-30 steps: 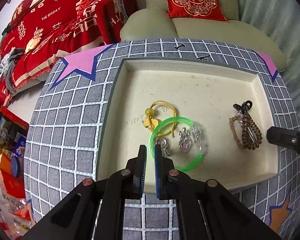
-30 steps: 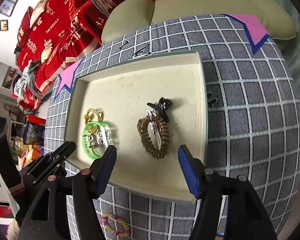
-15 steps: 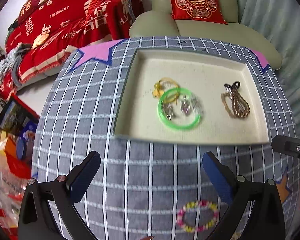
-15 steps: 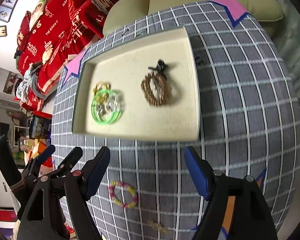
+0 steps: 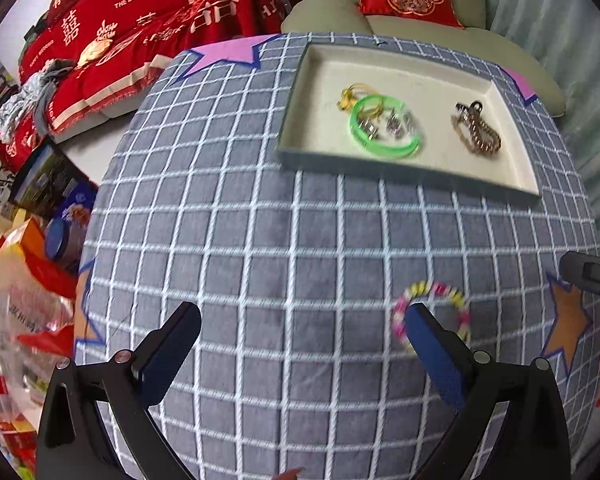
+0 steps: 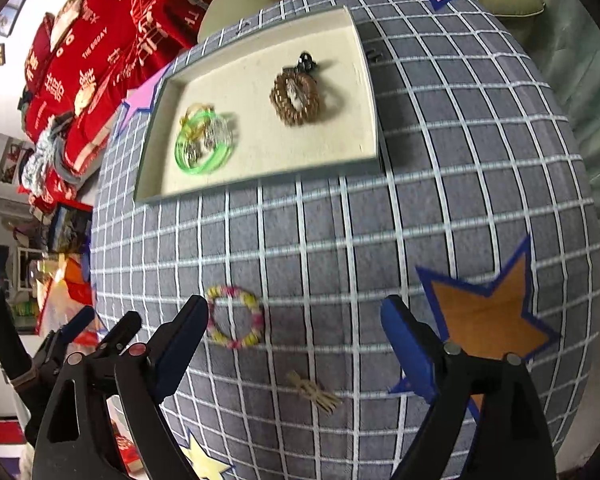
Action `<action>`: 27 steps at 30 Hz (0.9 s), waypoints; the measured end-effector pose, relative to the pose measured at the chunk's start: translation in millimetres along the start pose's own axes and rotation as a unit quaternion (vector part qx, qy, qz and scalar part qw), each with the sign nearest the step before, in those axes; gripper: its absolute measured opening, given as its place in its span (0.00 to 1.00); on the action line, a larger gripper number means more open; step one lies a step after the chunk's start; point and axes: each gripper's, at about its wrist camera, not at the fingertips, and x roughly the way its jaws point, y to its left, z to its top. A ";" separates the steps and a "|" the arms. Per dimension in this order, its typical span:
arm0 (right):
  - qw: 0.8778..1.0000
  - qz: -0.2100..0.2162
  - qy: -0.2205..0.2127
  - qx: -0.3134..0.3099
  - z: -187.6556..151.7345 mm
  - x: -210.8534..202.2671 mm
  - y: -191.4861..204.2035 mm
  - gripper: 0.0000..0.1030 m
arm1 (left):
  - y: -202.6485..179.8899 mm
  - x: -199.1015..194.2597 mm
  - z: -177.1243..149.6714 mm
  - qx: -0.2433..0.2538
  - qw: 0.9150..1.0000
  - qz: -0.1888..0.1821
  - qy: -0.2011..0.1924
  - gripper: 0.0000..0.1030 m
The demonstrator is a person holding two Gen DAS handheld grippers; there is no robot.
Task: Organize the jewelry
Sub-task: 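Move the left tool to the beaded bracelet while the right tool reaches the beige tassel charm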
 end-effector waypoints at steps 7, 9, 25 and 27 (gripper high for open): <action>1.000 -0.022 0.002 -0.007 -30.4 1.3 -7.0 0.88 | 19.7 -0.9 -29.0 0.000 1.000 -0.002 0.024 1.00; 0.999 -0.031 0.001 -0.009 -39.0 1.8 -8.9 0.88 | 23.9 -3.0 -34.7 -0.006 1.000 -0.008 0.026 1.00; 0.995 -0.082 0.055 -0.034 -79.3 11.4 -15.2 0.88 | 28.2 -5.9 -55.3 -0.008 0.999 -0.025 0.043 1.00; 0.994 -0.086 0.061 -0.034 -82.7 11.9 -18.0 0.88 | 28.4 -4.5 -57.0 -0.006 0.999 -0.024 0.045 1.00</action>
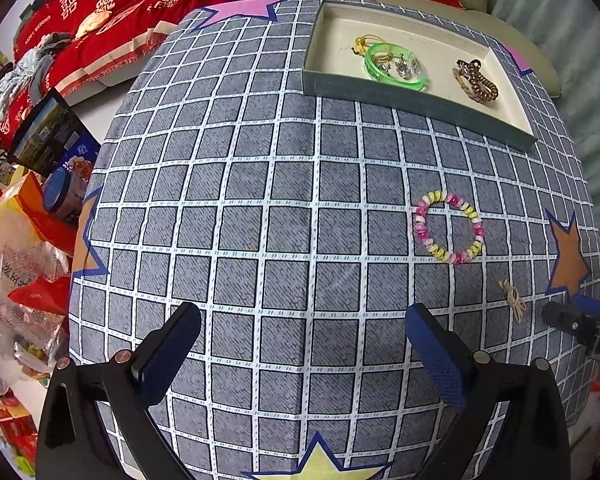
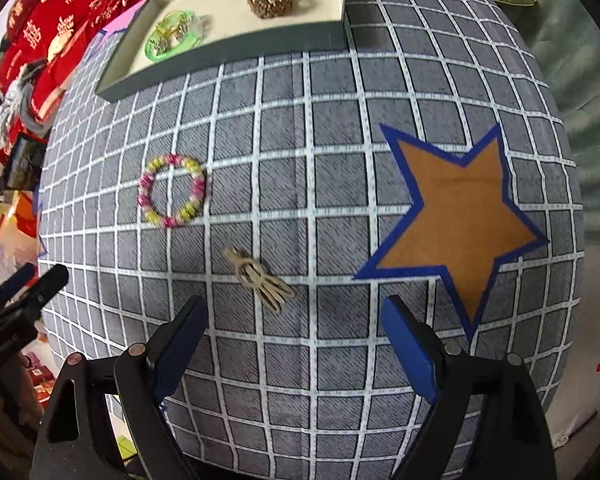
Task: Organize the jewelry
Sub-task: 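Move the left tool to the beaded bracelet while the right tool reaches the beige tassel charm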
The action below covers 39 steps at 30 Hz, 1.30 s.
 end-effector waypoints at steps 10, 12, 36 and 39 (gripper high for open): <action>1.000 -0.007 0.009 -0.001 -8.3 0.9 -5.6 0.88 | 1.2 13.1 -2.6 0.004 1.000 -0.001 0.011 1.00; 1.000 -0.008 0.008 -0.002 -8.1 1.8 -5.0 0.88 | 2.9 16.0 -2.5 0.003 1.000 -0.005 0.011 1.00; 0.992 -0.056 -0.020 -0.107 8.4 45.4 74.9 0.71 | -55.8 63.1 69.0 0.076 0.996 -0.055 -0.008 0.88; 0.989 -0.066 -0.029 -0.127 9.3 51.7 97.2 0.69 | -70.0 64.5 68.6 0.095 0.994 -0.053 -0.008 0.87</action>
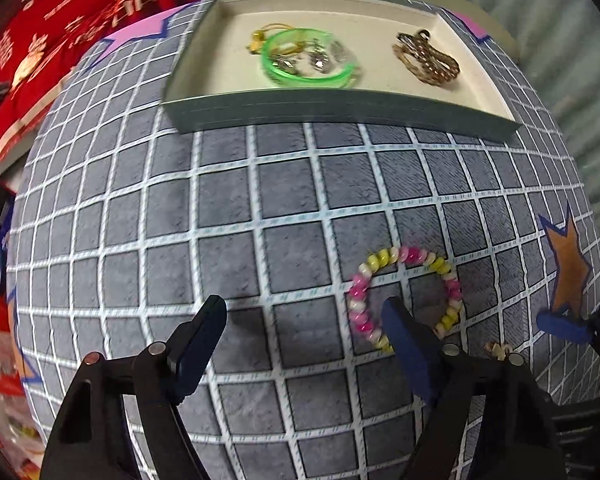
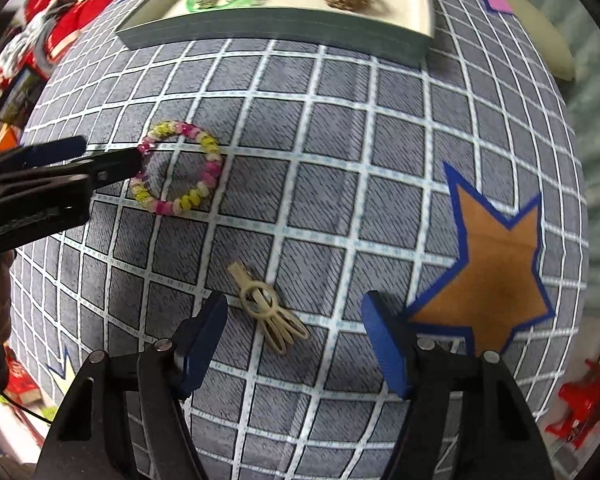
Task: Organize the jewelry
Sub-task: 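Move the left tool to the beaded bracelet while the right tool reaches the beige tassel charm, then grasp the pink-yellow beaded bracelet with the left tool while the right tool grasps the beige charm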
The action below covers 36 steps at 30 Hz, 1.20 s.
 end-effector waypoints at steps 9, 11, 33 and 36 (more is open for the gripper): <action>0.999 -0.031 -0.016 -0.039 5.7 9.2 46.1 0.55 | -35.1 13.8 10.8 0.043 0.999 0.003 -0.003 0.79; 0.998 -0.030 -0.018 -0.043 -1.4 6.7 47.6 0.48 | -42.5 13.9 11.5 0.050 0.999 0.002 -0.007 0.74; 0.994 0.056 -0.018 0.094 -3.4 -17.3 -8.4 0.20 | -39.6 -15.1 -0.1 -0.035 0.997 -0.075 -0.009 0.18; 0.993 0.063 -0.020 0.102 1.0 -21.0 -23.5 0.20 | -34.5 -23.5 -0.7 -0.039 0.996 -0.076 -0.014 0.18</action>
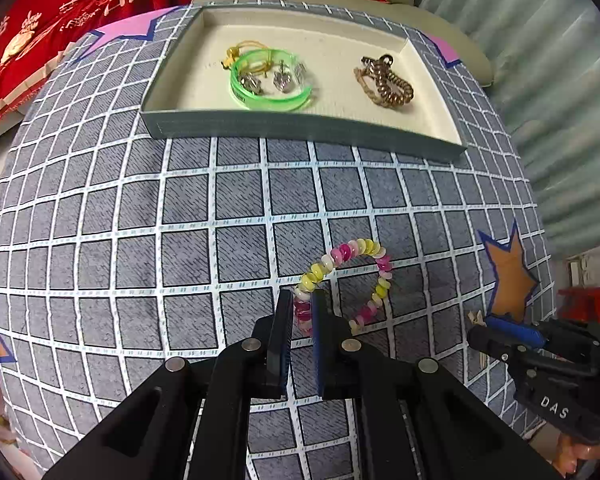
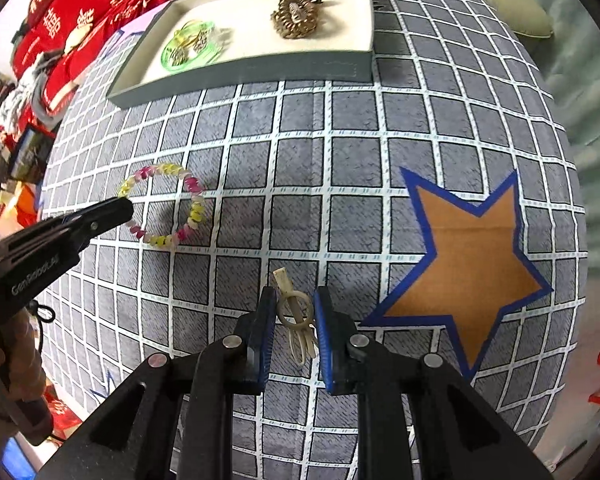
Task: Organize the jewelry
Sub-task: 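Grasp the pink-yellow beaded bracelet with the left tool while the right tool grasps the beige charm, then carry the beaded bracelet and beige charm into the tray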
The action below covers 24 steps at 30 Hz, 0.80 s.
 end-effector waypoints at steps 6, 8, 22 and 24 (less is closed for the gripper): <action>1.000 0.009 -0.009 0.008 15.2 -22.3 -41.3 0.20 | 11.6 -23.7 -0.3 -0.002 1.000 -0.002 -0.013 0.18; 1.000 0.011 -0.012 0.009 16.4 -25.2 -44.8 0.20 | 13.9 -29.7 1.4 -0.003 1.000 -0.002 -0.016 0.18; 0.999 0.035 -0.037 0.017 44.9 -64.8 -57.9 0.20 | 19.3 -62.3 26.9 -0.007 0.998 -0.005 -0.055 0.18; 0.998 0.039 -0.043 0.019 53.7 -69.8 -60.4 0.20 | 19.6 -66.3 33.0 -0.006 0.998 -0.005 -0.062 0.18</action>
